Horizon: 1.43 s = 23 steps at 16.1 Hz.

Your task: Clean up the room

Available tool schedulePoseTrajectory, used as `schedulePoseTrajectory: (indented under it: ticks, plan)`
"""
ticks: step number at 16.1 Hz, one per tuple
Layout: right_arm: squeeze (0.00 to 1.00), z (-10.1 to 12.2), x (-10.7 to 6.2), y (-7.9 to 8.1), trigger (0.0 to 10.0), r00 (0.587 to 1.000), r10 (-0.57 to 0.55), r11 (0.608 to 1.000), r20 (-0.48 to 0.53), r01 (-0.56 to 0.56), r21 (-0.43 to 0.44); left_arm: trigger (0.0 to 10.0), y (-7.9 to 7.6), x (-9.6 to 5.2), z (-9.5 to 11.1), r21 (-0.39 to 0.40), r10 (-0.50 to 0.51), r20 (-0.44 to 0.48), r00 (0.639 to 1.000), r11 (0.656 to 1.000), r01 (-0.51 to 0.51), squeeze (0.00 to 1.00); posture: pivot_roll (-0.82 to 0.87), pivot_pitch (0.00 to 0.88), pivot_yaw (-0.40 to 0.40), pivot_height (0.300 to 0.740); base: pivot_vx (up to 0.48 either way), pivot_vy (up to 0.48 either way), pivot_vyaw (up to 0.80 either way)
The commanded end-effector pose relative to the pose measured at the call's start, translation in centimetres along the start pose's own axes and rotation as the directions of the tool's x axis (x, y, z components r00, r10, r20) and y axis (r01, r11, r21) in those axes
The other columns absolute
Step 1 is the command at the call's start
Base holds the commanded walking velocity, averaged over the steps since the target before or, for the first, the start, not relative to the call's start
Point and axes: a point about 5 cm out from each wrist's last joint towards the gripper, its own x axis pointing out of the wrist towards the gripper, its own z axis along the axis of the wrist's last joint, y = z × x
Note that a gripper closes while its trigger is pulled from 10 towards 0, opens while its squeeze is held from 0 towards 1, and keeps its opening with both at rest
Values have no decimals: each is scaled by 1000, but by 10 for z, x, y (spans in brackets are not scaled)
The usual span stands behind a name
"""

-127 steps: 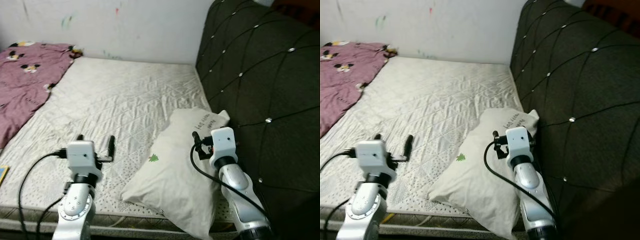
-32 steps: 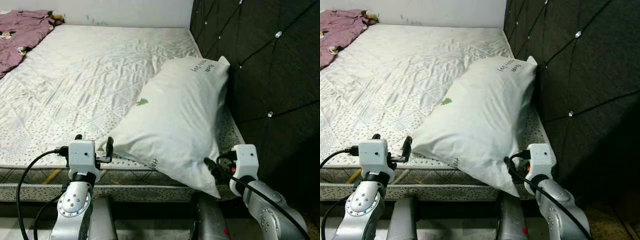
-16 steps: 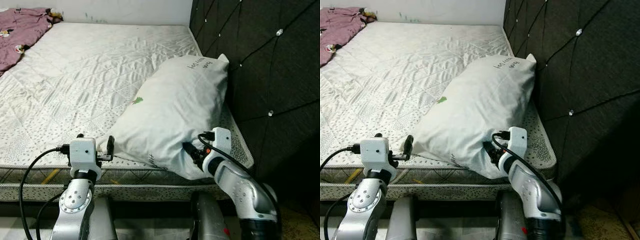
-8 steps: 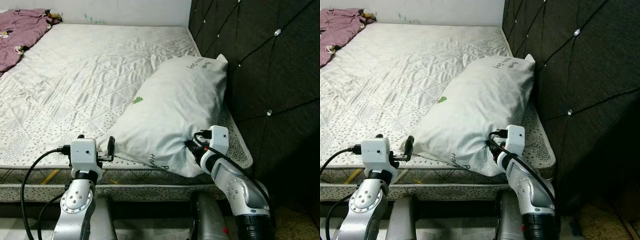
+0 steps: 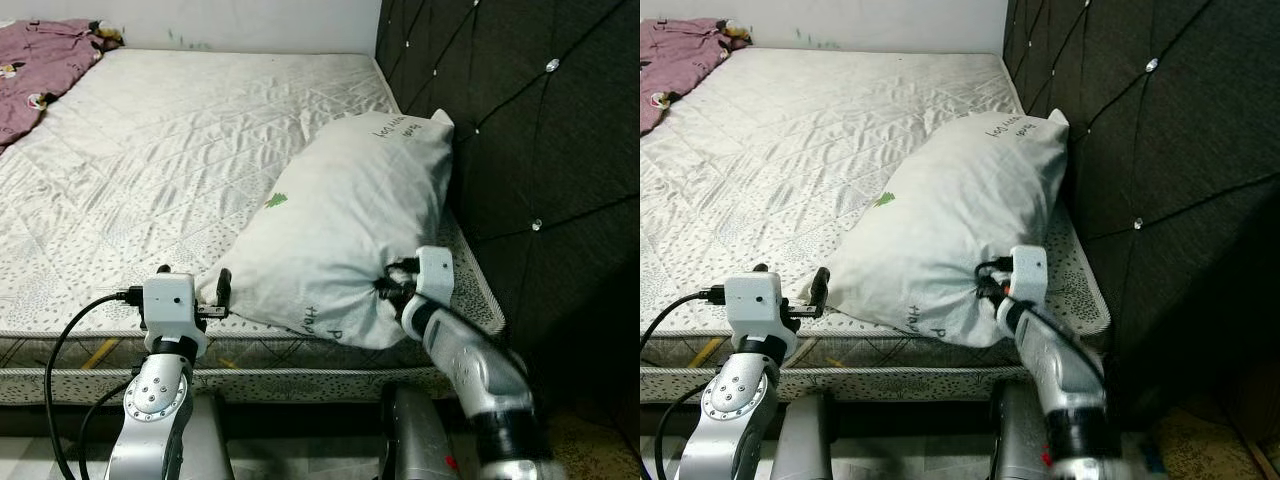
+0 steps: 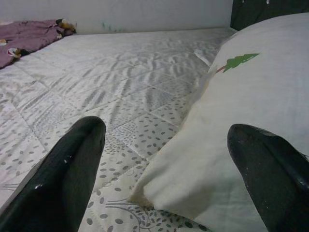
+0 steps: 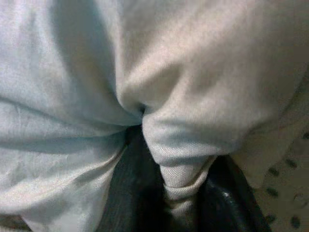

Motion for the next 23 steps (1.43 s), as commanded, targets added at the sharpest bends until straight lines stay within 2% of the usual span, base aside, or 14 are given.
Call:
schedulePoseTrajectory:
  ticks: [1,3,6,9,12,13,15,17,20,21,23]
  plan:
    - [0,23,1,-14,0,995,-52,999,84,53,-13,10000,1,1,1,5,6,3,1000,1000,-6,0,-20,0,-42,511,0,0,0]
    - [0,54,4,-40,0,976,-133,990,170,140,-31,10000,1,3,1,6,7,5,1000,1000,-7,0,-25,0,-39,511,0,0,0]
    - [0,88,5,-65,0,942,-220,970,252,238,-44,10000,2,6,1,17,32,3,999,999,-32,0,-23,0,-39,511,0,0,0]
    - [0,129,-10,-100,0,873,-335,927,355,372,-41,10000,4,5,2,14,42,4,999,999,-42,0,-17,0,-36,511,0,0,0]
    - [0,155,-29,-128,0,797,-428,876,426,482,-22,10000,4,4,1,17,44,-1,999,999,-44,0,-20,0,-35,511,0,0,0]
    - [0,158,-35,-136,0,778,-449,859,440,511,-26,10000,4,4,1,18,44,-2,999,999,-44,0,-20,0,-36,511,0,0,0]
    - [0,146,-41,-147,0,766,-474,835,434,547,-54,10000,5,3,1,22,44,-5,999,999,-44,0,-19,0,-38,511,0,0,0]
    - [0,115,-47,-154,0,756,-496,819,427,571,-59,10000,7,1,-1,27,44,-12,999,999,-43,0,-25,0,-33,511,0,0,0]
    - [0,74,-56,-146,0,767,-477,830,429,554,-69,10000,7,1,-2,35,31,-19,999,999,-30,0,-39,0,-23,511,0,0,0]
    - [0,54,-64,-135,0,774,-462,833,434,547,-89,10000,7,3,-2,36,26,-19,999,999,-26,0,-48,0,-13,511,0,0,0]
    - [0,35,-77,-124,0,764,-474,828,438,556,-75,10000,4,5,-1,35,11,-18,1000,999,-11,0,-58,0,-2,511,0,0,0]
